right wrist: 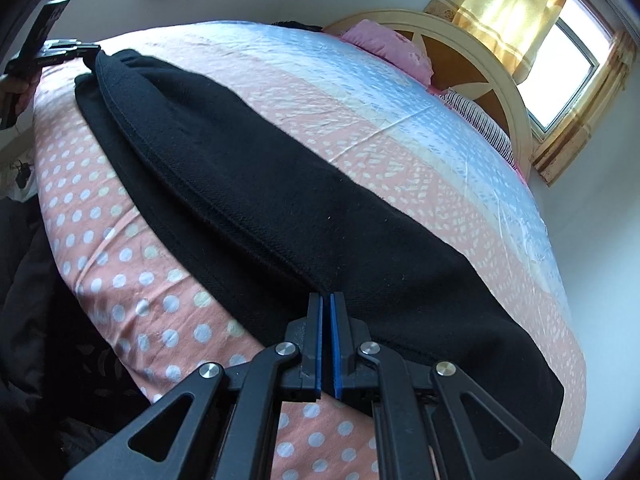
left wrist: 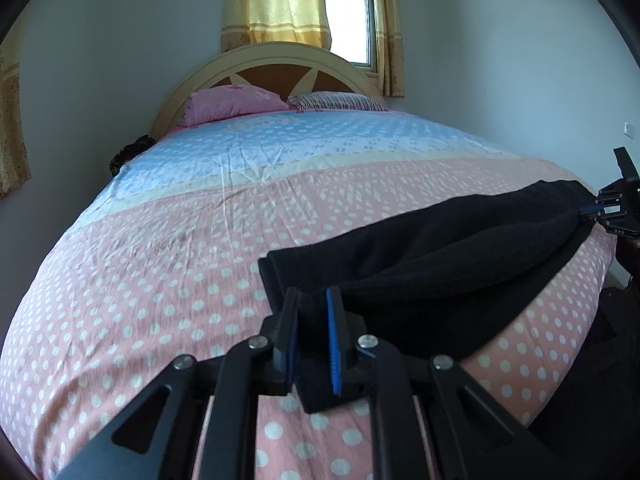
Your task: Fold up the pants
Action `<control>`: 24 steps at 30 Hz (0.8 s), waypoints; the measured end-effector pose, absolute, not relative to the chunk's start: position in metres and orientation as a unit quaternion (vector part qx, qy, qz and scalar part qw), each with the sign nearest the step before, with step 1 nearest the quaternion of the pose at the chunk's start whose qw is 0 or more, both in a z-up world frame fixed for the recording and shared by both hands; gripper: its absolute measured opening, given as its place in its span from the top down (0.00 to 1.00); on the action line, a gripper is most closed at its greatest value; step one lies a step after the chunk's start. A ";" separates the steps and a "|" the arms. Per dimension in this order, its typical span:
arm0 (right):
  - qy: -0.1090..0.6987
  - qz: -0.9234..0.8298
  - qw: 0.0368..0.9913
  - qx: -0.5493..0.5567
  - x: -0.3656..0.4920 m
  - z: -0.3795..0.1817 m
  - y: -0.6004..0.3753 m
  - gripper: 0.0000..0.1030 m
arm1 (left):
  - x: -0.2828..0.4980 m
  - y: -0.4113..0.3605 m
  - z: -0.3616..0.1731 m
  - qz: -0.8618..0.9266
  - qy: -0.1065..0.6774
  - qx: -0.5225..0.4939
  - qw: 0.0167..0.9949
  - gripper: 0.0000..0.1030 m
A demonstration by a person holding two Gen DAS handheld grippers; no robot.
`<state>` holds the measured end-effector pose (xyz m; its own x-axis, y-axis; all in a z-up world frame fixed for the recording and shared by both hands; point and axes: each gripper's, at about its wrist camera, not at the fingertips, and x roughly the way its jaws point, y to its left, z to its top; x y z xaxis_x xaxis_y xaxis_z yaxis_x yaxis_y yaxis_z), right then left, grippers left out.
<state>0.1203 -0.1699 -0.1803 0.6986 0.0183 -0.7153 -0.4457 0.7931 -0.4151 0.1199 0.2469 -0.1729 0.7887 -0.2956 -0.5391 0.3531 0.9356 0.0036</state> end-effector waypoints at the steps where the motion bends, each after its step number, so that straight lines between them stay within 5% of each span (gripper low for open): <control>1: 0.360 0.133 0.878 -0.287 0.119 -0.174 -0.172 0.97 | 0.117 0.248 -0.171 -0.172 0.271 0.048 0.946 0.87; 17: 0.392 0.133 0.870 -0.266 0.117 -0.205 -0.182 0.99 | 0.097 0.252 -0.187 -0.175 0.277 0.041 0.944 0.85; 22: 0.397 0.128 0.868 -0.269 0.115 -0.201 -0.188 0.97 | 0.097 0.256 -0.186 -0.170 0.287 0.041 0.942 0.74; 24: 0.378 0.116 0.878 -0.270 0.109 -0.195 -0.193 0.82 | 0.086 0.259 -0.181 -0.155 0.289 0.064 0.943 0.54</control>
<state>0.1090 -0.1926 -0.1948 0.6871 -0.0008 -0.7266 -0.4080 0.8270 -0.3867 0.0860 0.2593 -0.1810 0.7851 -0.2556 -0.5641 0.3298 0.9435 0.0315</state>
